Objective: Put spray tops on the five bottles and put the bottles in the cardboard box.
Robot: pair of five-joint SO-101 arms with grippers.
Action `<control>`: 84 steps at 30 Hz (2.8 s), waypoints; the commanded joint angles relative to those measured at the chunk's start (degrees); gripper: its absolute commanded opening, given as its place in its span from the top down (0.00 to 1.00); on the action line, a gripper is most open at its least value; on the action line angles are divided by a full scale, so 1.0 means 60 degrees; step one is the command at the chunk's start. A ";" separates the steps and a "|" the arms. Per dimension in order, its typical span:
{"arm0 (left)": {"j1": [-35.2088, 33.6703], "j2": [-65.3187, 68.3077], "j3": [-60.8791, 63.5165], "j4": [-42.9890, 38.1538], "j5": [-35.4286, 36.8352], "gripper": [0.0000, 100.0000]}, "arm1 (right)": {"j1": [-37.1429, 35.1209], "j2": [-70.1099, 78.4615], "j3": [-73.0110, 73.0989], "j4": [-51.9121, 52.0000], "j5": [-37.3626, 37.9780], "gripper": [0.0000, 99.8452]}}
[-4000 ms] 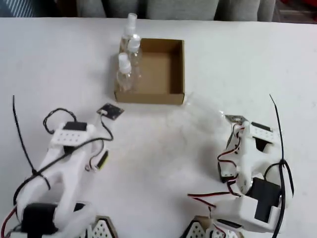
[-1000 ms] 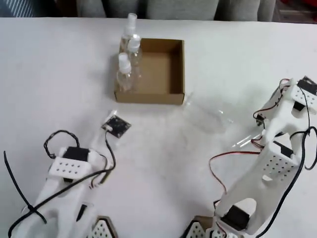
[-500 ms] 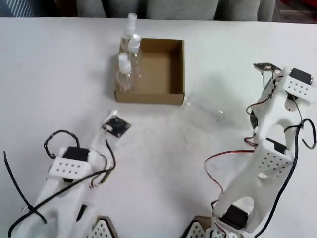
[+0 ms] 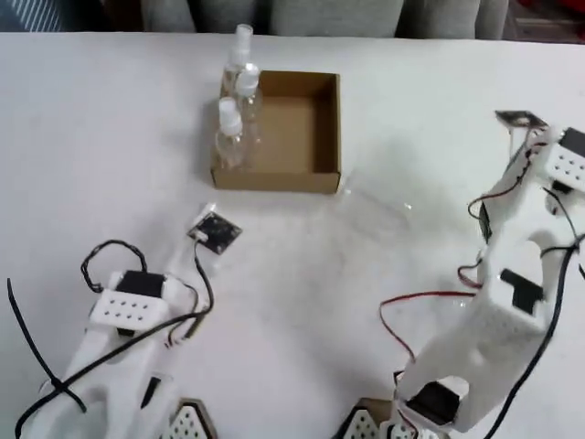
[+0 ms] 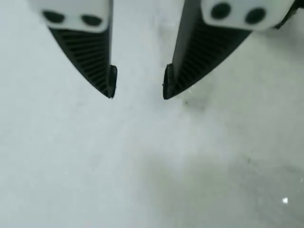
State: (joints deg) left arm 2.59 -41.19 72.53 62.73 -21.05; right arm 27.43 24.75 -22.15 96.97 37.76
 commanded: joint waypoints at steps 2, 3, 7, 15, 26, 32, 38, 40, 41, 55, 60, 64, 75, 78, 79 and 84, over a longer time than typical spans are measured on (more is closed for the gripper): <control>0.0066 -0.0154 0.0000 -0.0176 -0.0015 0.98 | 0.0168 -0.2396 0.2403 0.0212 0.0513 0.87; 0.0066 -0.0154 0.0000 -0.0176 -0.0015 0.98 | 0.0286 -0.2821 0.2945 0.0110 0.0498 0.87; 0.0066 -0.0154 0.0000 -0.0176 -0.0015 0.98 | 0.0637 -0.4271 0.4923 -0.0315 0.0513 0.87; 0.0066 -0.0154 0.0000 -0.0176 -0.0015 0.98 | 0.0681 -0.6630 0.8249 -0.0989 0.1187 0.82; 0.0066 -0.0154 0.0000 -0.0176 -0.0015 0.98 | 0.0681 -0.8403 1.0916 -0.3612 0.1260 0.76; 0.0066 -0.0154 0.0000 -0.0176 -0.0015 0.98 | 0.0623 -0.7480 1.1194 -0.4945 0.1319 0.76; 0.0081 -0.0154 0.0000 -0.0176 -0.0015 0.98 | 0.0623 -0.6894 1.1223 -0.5282 0.1319 0.76; 0.0081 -0.0154 0.0000 -0.0190 -0.0015 0.98 | 0.0608 -0.6806 1.1223 -0.5282 0.1289 0.76; 0.0081 -0.0154 0.0000 -0.0190 -0.0015 0.98 | 0.0608 -0.6806 1.1238 -0.5297 0.1260 0.76; 0.0081 -0.0154 0.0015 -0.0190 -0.0015 0.98 | 0.0608 -0.6777 1.1355 -0.5311 -0.0249 0.76; 0.0081 -0.0154 0.0015 -0.0190 -0.0015 0.98 | 0.0447 -0.6777 1.1707 -0.5604 0.0689 0.76; 0.0081 -0.0154 0.0015 -0.0190 -0.0015 0.98 | 0.0462 -0.6791 1.1722 -0.5590 0.0923 0.76; 0.0081 -0.0154 0.0015 -0.0190 -0.0015 0.98 | 0.0462 -0.6791 1.1692 -0.5546 0.1949 0.71; 0.0081 -0.0154 0.0015 -0.0190 -0.0015 0.98 | 0.0432 -0.6791 1.1692 -0.5473 0.2564 0.69; 0.0081 -0.0154 0.0015 -0.0190 -0.0015 0.98 | 0.0418 -0.6791 1.1692 -0.5385 0.2857 0.69; 0.0081 -0.0154 0.0015 -0.0190 -0.0015 0.98 | 0.0462 -0.6791 1.1707 -0.5267 0.3531 0.69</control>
State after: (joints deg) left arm 2.59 -41.19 72.53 62.73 -21.05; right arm 30.51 -15.78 48.53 64.62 56.92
